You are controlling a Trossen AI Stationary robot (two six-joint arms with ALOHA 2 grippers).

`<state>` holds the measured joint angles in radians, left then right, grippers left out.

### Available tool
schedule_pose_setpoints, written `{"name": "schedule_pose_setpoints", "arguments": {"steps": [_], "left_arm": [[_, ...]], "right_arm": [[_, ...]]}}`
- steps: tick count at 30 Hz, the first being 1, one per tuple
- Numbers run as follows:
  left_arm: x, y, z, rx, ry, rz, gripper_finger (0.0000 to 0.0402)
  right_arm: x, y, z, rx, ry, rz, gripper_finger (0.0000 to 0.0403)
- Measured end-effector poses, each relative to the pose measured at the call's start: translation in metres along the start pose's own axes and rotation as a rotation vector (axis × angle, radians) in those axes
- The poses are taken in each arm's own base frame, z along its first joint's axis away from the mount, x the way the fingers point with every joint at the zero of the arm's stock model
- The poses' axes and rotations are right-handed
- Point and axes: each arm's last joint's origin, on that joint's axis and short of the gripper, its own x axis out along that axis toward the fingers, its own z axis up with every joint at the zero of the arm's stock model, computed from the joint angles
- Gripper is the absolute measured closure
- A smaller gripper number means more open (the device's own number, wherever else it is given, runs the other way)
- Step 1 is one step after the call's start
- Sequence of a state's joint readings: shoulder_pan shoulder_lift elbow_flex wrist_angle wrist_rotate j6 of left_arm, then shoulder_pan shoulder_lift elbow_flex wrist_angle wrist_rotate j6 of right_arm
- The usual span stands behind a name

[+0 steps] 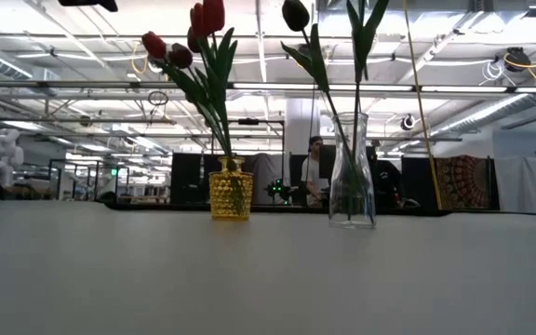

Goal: Sort flowers into vase by color
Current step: Put the black flower into the transparent vase

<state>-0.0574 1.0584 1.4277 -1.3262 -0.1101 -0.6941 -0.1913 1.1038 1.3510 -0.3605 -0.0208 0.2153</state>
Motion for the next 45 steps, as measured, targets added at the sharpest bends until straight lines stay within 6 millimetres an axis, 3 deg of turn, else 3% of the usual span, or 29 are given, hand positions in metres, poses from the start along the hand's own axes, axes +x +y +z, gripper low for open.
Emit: {"name": "schedule_pose_setpoints", "arguments": {"steps": [19,31,45], "left_arm": [[0.000,0.000,0.000,0.000,-0.007,0.008,0.0294],[0.000,0.000,0.000,0.000,-0.006,0.008,0.0295],[0.000,-0.001,0.001,-0.007,-0.014,0.001,0.0295]], "right_arm": [[0.030,-0.004,-0.015,-0.026,0.087,-0.041,0.0403],[0.032,0.003,-0.017,-0.057,0.095,-0.002,0.0403],[0.035,0.004,-0.040,-0.057,0.068,0.023,0.0403]]}}
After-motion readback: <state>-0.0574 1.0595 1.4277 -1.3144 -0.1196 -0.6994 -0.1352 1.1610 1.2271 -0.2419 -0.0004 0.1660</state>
